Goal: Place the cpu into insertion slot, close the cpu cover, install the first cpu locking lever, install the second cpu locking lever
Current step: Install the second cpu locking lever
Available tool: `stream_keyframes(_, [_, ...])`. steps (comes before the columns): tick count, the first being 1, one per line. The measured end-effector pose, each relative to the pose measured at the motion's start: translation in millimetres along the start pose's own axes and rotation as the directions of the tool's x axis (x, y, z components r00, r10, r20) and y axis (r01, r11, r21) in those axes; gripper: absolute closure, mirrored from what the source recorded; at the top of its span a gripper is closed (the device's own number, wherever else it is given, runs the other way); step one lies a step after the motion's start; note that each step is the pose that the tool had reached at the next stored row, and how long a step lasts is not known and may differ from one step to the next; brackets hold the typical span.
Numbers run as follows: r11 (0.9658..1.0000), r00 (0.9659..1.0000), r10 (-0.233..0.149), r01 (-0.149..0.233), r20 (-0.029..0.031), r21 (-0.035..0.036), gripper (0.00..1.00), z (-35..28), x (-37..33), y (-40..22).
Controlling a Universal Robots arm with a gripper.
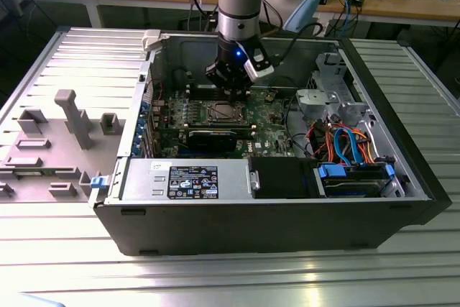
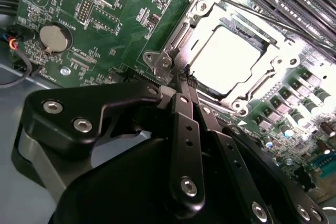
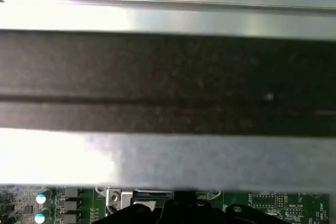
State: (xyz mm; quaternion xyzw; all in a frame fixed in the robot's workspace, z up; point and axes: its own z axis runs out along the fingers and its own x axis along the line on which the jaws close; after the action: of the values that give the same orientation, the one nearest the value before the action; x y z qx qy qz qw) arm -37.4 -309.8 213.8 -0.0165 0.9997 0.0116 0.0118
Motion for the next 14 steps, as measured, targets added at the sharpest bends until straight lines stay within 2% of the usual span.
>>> stream_keyframes(5, [1.0000,1.0000,0.000,0.000,0.0000,0.0000,0.89,-7.7,-0.2,0.2])
stream_keyframes(14, [1.0000,1.0000,0.000,0.000,-0.0003,0.0066,0.89,-7.2,0.0,-6.2])
